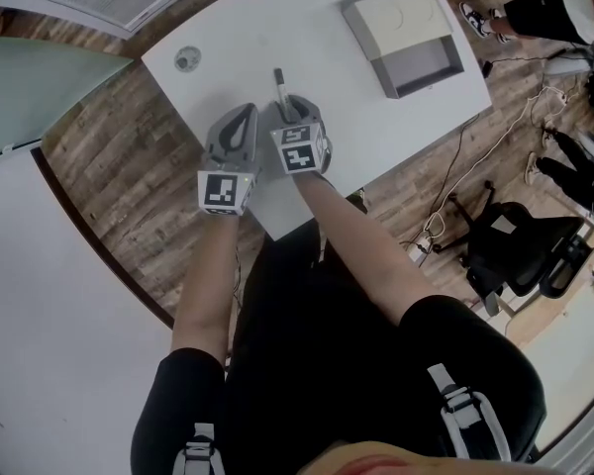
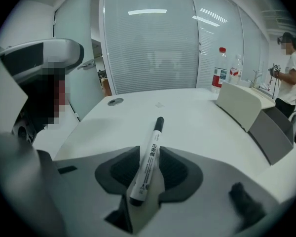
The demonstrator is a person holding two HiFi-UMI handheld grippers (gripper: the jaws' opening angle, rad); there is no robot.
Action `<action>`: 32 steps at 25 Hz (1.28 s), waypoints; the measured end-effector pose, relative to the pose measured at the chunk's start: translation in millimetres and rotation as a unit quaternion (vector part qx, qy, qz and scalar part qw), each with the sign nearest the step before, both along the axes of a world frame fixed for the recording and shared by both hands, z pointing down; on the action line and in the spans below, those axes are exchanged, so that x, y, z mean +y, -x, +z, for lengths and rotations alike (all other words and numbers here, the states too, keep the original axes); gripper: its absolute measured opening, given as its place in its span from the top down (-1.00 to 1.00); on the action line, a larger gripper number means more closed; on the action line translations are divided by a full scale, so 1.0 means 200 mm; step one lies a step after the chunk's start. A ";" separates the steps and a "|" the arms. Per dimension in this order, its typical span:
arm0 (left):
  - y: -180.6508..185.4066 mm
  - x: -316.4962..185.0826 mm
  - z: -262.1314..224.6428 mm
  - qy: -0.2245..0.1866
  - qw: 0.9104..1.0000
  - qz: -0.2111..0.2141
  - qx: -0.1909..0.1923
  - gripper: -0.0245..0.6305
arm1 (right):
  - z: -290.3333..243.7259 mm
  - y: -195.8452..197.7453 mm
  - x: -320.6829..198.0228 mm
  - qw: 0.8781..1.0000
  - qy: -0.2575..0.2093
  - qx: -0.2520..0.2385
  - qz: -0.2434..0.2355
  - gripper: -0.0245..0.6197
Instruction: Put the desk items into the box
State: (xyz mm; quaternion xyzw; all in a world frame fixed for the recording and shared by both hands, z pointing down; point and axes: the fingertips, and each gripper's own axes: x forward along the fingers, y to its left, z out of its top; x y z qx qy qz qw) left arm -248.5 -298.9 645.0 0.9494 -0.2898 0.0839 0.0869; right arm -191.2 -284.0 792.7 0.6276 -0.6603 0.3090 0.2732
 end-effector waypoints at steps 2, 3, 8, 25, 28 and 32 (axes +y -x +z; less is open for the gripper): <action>0.00 0.00 0.00 0.001 1.000 0.000 0.001 0.89 | 0.01 -0.01 0.00 1.000 0.000 0.010 -0.001 0.59; 0.00 0.00 -0.01 0.002 1.000 0.000 0.001 0.89 | 0.00 -0.01 0.00 1.000 -0.001 0.015 -0.004 0.63; 0.01 0.01 -0.02 -0.002 1.000 0.002 0.003 0.89 | 0.00 -0.02 0.00 1.000 -0.009 0.011 -0.010 0.70; -0.11 0.19 -0.36 -0.018 0.999 0.034 0.003 0.89 | -0.65 -0.22 0.17 0.996 -0.089 0.014 -0.018 0.70; -0.19 0.26 -0.43 -0.020 0.999 0.048 0.008 0.89 | -0.79 -0.28 0.25 0.993 -0.111 0.023 -0.033 0.70; -0.30 0.36 -0.52 -0.027 0.998 0.062 0.009 0.89 | -0.96 -0.35 0.36 0.989 -0.139 0.022 -0.052 0.70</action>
